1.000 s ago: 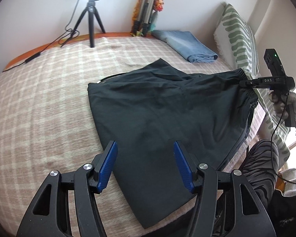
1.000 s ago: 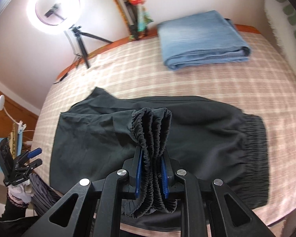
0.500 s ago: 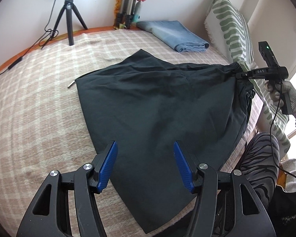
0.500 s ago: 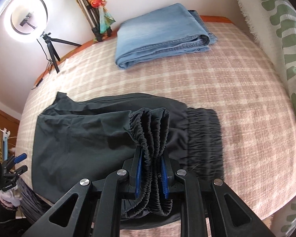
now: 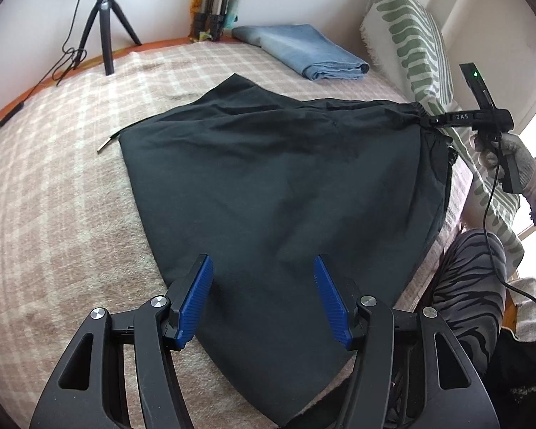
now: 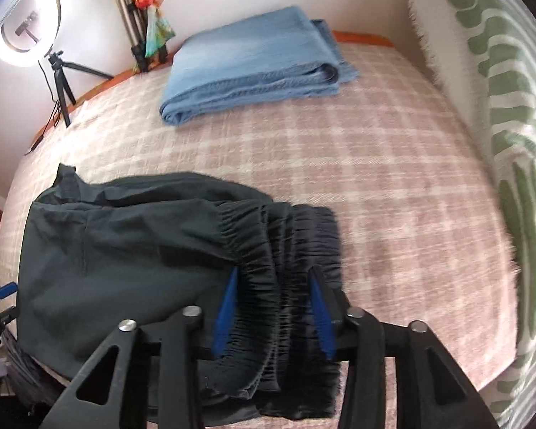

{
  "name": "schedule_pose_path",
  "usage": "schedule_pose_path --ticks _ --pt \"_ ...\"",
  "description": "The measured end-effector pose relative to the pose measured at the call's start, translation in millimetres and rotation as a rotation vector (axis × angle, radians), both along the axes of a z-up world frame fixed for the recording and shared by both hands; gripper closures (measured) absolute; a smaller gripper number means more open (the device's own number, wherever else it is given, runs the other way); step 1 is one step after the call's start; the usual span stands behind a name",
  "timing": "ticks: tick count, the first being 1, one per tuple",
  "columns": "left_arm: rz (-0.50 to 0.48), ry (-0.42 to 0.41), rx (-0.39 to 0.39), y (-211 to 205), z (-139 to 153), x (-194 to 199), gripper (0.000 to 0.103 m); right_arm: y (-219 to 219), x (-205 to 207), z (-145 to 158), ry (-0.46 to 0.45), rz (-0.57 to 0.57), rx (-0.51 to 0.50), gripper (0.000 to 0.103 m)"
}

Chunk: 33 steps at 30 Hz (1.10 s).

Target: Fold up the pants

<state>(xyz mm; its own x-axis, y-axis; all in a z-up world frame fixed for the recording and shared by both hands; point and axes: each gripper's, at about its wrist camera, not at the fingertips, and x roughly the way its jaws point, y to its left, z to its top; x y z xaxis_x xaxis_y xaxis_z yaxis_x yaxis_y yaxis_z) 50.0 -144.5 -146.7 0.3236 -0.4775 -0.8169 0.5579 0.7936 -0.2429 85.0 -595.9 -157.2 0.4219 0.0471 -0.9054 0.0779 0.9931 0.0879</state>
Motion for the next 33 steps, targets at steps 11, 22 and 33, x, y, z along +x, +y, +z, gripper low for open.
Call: schedule_pose_path --ticks 11,22,33 --pt "-0.028 -0.010 0.031 -7.2 -5.1 -8.8 0.045 44.6 -29.8 14.8 -0.085 0.147 -0.040 0.061" --pt "0.014 0.015 0.064 0.7 -25.1 -12.9 0.045 41.1 -25.1 -16.7 -0.045 0.122 -0.048 0.062" --pt "0.145 0.047 -0.011 35.3 -22.2 -20.4 0.045 53.2 -28.5 4.5 -0.100 0.087 -0.009 0.061"
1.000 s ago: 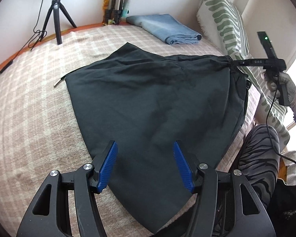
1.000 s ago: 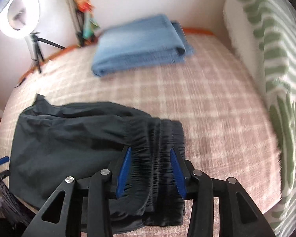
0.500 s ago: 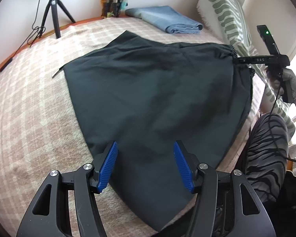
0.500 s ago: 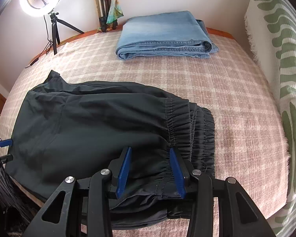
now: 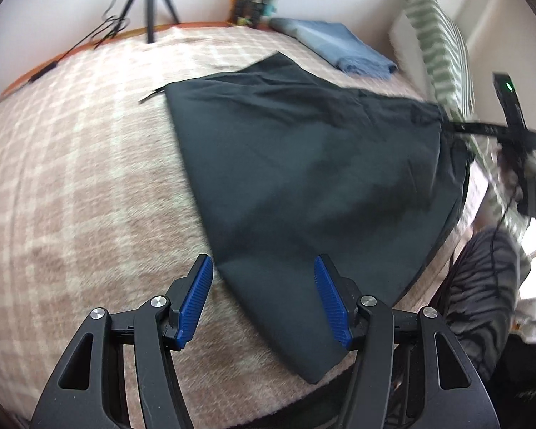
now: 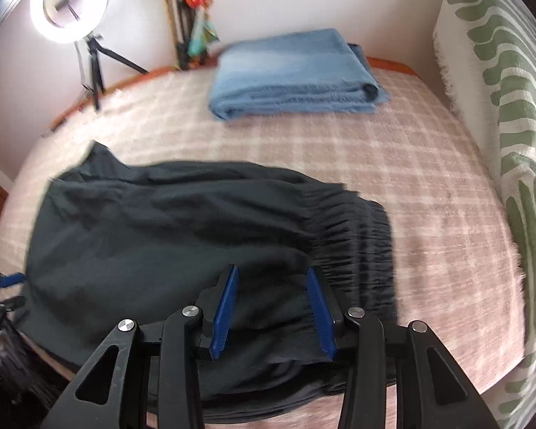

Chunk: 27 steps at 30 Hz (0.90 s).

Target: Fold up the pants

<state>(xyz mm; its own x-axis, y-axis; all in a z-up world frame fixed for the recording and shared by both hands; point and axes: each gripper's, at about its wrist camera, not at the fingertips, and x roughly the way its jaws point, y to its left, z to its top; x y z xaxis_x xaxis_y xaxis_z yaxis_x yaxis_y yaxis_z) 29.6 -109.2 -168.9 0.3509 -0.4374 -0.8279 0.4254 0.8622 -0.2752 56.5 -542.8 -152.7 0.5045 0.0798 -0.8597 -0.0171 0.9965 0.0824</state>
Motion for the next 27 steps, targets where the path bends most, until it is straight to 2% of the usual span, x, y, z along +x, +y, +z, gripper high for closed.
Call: schedule_pose_path --ticks 3,6,10,14,17,22,27 --pt "0.041 0.033 -0.057 9.0 -3.1 -2.5 0.045 21.9 -3.6 14.6 -0.036 0.042 0.027 0.061" --pt "0.050 0.051 -0.077 11.2 -7.5 -7.9 0.045 52.8 -3.6 28.3 -0.065 0.108 0.050 0.060" --pt "0.072 0.049 -0.109 14.5 -9.3 -13.3 0.045 99.7 0.5 43.3 -0.096 0.207 0.078 0.047" --pt "0.117 0.064 -0.182 22.1 -12.2 -15.4 0.045 156.2 8.3 49.3 -0.102 0.319 0.115 0.041" --pt "0.129 0.064 -0.207 24.1 -12.9 -16.1 0.045 193.3 14.4 48.0 -0.100 0.368 0.110 0.033" --pt "0.128 0.057 -0.230 24.2 -12.3 -19.2 0.047 254.3 32.8 37.6 -0.056 0.453 0.116 0.033" --pt "0.131 0.065 -0.297 26.2 -12.9 -25.1 0.049 295.1 56.1 16.5 0.035 0.457 0.163 0.034"
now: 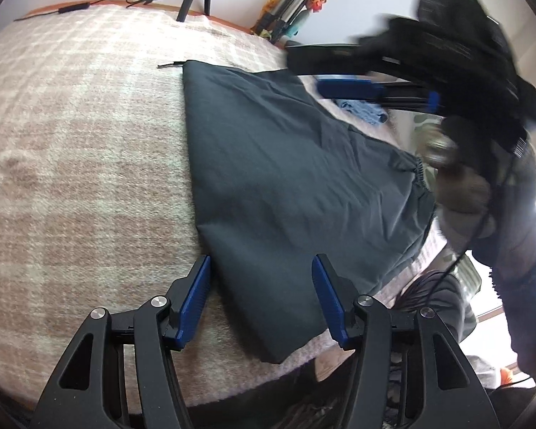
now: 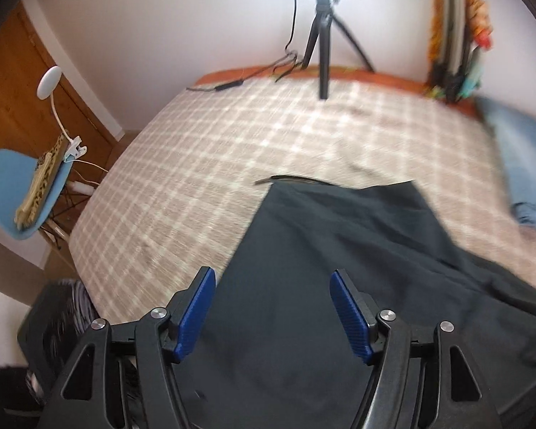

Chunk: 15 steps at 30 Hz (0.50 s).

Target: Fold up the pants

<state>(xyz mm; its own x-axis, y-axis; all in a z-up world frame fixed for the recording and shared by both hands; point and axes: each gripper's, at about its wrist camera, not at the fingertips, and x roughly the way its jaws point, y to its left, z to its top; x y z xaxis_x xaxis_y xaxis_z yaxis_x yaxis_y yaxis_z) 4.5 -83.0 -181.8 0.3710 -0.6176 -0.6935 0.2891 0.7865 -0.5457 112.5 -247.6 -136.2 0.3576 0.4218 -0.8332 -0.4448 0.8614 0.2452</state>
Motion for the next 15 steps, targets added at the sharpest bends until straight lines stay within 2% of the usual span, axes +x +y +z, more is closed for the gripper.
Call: schedule_pose_path --ticks 6,12,15 --pt "-0.010 -0.035 -0.033 -6.7 5.9 -4.5 0.050 35.0 28.3 -28.4 0.116 -0.010 -0.032 0.038" --pt "-0.005 -0.044 -0.057 -8.0 7.4 -5.2 0.050 70.3 50.3 -57.6 0.175 -0.010 -0.180 0.043" --pt "-0.008 -0.045 -0.056 -8.2 7.0 -5.2 0.050 85.5 53.0 -64.0 0.160 0.006 -0.265 0.042"
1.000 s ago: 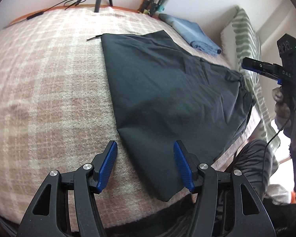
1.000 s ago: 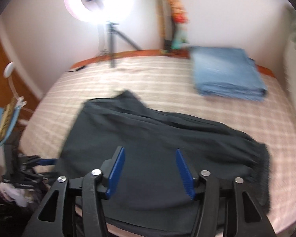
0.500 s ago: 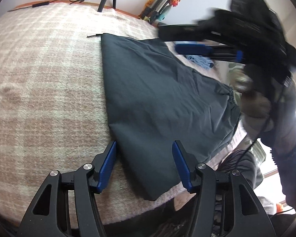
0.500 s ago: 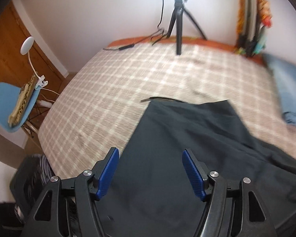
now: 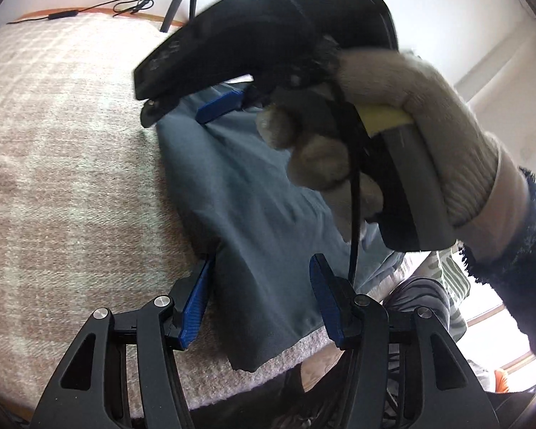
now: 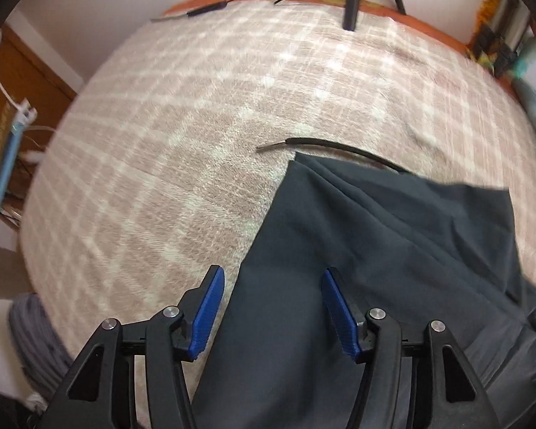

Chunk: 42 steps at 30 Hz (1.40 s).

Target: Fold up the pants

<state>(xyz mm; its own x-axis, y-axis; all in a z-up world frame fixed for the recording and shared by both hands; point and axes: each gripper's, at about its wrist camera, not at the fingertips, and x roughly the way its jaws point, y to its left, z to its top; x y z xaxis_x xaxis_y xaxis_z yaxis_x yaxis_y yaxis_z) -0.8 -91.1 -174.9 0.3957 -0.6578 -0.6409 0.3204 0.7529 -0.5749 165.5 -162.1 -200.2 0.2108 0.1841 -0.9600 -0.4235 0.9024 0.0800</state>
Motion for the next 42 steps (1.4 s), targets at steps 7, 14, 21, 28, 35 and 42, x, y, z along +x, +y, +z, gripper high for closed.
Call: schedule_pose_path --ticks 7,14,21,28,35,42 --pt "-0.004 -0.010 0.010 -8.1 0.9 -0.4 0.050 26.1 0.5 -4.7 -0.008 0.069 -0.133 0.041" --pt "0.007 -0.028 0.050 -12.5 5.1 -5.6 0.050 23.2 5.3 0.5 -0.021 0.072 -0.140 0.082" --pt "0.042 0.021 0.092 -17.2 -3.2 2.1 0.045 -1.5 10.6 11.2 0.004 0.018 -0.004 0.101" --pt "0.021 0.037 0.048 -24.9 -2.8 10.4 0.065 -34.5 5.3 37.1 -0.031 -0.018 0.103 0.103" --pt "-0.036 -0.031 0.055 -50.2 13.6 12.7 0.090 -54.9 0.9 52.4 -0.056 -0.052 0.189 0.103" --pt "-0.088 -0.061 0.026 -71.0 32.0 18.2 0.091 -81.0 1.2 66.9 -0.092 -0.085 0.236 0.103"
